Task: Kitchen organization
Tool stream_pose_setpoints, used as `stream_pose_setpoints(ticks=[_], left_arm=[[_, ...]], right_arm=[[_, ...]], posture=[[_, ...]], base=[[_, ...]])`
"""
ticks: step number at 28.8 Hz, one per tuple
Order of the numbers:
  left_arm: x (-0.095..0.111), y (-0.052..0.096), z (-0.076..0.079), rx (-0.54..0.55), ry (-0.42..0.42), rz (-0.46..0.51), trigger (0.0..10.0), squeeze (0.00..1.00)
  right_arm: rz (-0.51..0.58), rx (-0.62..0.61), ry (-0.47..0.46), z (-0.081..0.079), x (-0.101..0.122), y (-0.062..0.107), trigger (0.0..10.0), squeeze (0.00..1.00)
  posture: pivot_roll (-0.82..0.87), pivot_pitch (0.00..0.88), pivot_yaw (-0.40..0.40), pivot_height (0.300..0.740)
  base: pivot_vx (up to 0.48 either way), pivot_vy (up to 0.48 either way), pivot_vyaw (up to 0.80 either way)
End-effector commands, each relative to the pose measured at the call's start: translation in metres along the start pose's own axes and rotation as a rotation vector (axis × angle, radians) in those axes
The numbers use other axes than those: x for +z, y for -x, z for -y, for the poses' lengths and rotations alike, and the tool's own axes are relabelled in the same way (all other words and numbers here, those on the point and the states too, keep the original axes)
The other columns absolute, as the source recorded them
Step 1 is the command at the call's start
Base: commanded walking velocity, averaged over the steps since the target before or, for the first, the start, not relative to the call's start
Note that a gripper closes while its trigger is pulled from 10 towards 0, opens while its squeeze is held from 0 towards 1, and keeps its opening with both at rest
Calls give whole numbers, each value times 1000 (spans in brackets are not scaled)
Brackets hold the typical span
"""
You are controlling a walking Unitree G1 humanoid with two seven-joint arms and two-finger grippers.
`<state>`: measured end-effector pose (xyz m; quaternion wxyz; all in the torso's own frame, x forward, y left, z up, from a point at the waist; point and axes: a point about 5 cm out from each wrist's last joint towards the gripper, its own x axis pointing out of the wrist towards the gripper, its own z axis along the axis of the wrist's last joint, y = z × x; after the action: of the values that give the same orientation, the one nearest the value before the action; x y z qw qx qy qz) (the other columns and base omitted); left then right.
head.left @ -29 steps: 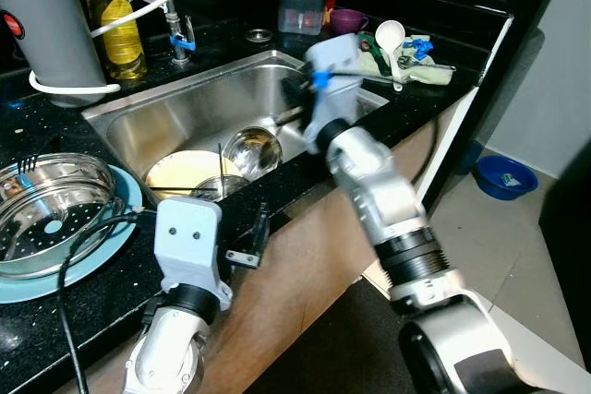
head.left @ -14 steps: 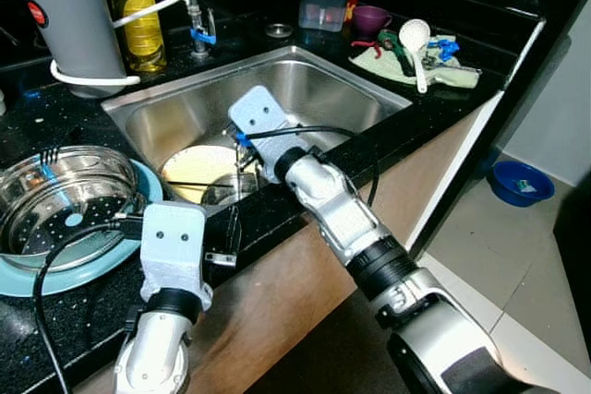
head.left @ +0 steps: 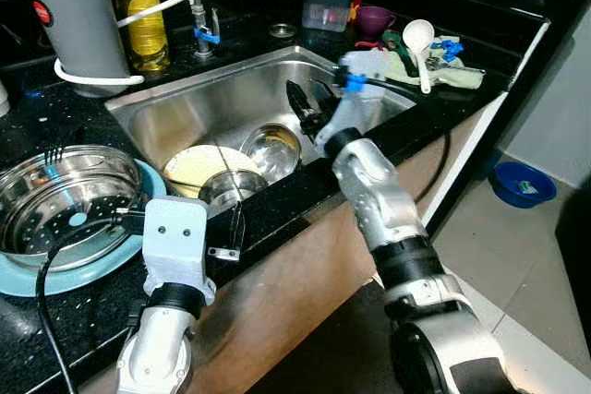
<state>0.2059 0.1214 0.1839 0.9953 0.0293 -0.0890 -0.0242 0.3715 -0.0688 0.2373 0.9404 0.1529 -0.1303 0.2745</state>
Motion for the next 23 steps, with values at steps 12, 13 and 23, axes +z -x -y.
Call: stream_pose_setpoints(ticks=[12, 13, 23], left_arm=[[42, -8, 14, -147, 50, 212, 10000, 0], [50, -10, 13, -150, 42, 246, 10000, 0], [60, -15, 7, -113, -6, 278, 10000, 0]], right_arm=[[96, 22, -114, 2, 17, -1, 10000, 0], [98, 23, -118, 3, 18, 0, 10000, 0], [75, 24, -92, 4, 14, 2, 10000, 0]], posture=[[119, 0, -51, 740], [121, 0, -53, 740], [125, 0, -51, 740]], base=[[0, 0, 784], [0, 0, 781], [0, 0, 781]])
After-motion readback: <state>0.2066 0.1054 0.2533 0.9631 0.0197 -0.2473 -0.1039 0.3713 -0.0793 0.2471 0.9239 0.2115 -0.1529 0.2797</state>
